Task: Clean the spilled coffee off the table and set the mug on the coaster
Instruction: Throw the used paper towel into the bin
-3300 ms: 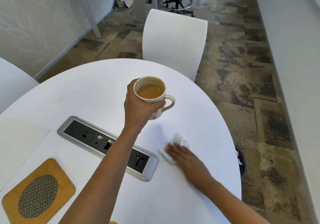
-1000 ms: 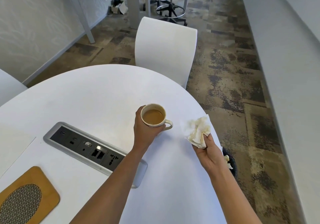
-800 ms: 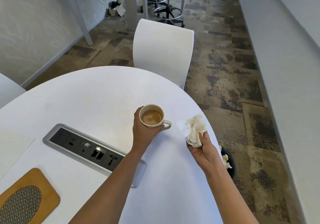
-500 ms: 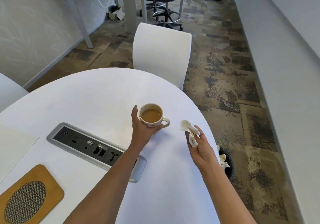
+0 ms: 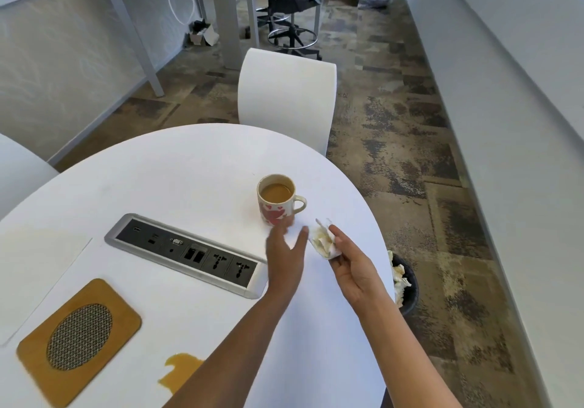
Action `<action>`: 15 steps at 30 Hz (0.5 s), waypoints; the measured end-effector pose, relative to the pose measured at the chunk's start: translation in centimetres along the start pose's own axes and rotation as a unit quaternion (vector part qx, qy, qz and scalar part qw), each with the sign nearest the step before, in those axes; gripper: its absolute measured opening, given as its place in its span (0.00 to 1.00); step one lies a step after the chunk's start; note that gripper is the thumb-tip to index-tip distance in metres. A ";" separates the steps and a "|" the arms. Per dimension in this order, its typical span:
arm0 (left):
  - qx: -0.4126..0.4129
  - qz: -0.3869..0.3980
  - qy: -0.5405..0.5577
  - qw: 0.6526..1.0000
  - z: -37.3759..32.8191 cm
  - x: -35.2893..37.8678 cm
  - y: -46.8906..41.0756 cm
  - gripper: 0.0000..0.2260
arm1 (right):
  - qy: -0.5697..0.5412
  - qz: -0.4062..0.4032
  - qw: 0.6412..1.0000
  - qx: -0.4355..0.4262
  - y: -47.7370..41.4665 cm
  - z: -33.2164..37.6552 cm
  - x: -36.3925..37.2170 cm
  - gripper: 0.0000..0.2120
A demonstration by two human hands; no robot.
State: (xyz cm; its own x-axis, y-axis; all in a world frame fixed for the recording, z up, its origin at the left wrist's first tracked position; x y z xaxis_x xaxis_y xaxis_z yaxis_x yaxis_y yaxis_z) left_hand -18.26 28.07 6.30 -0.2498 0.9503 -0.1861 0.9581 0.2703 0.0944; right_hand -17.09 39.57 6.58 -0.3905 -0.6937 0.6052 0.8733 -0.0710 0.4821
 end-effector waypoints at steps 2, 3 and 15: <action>-0.058 0.078 0.042 0.994 -1.1 0.3 1.0 0.15 | 0.016 -0.016 1.000 -0.001 0.8 -0.7 -0.3 0.13; -0.080 0.107 0.048 0.990 -1.5 0.3 1.4 0.15 | 0.022 -0.022 1.000 -0.003 1.2 -1.0 -0.5 0.15; -0.142 0.182 0.059 0.971 -1.6 -1.8 4.8 0.07 | 0.243 -0.099 0.960 -0.096 6.4 -2.6 -2.0 0.13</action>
State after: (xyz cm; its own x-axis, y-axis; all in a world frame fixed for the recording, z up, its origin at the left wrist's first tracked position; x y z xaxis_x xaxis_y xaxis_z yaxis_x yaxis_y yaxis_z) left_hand -13.44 27.94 8.61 0.0676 0.9975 0.0218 0.9130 -0.0706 0.4018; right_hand -9.94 38.62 6.78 -0.4129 -0.9023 0.1240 0.8518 -0.3343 0.4032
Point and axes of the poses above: each hand's wrist, its own y-axis away from the middle knuckle, its own x-axis out of the palm, z = x × y, the point moved 1 cm from there along -y, towards the middle knuckle, and after that the axes turned 4 degrees about y, right-handed, at the moved point
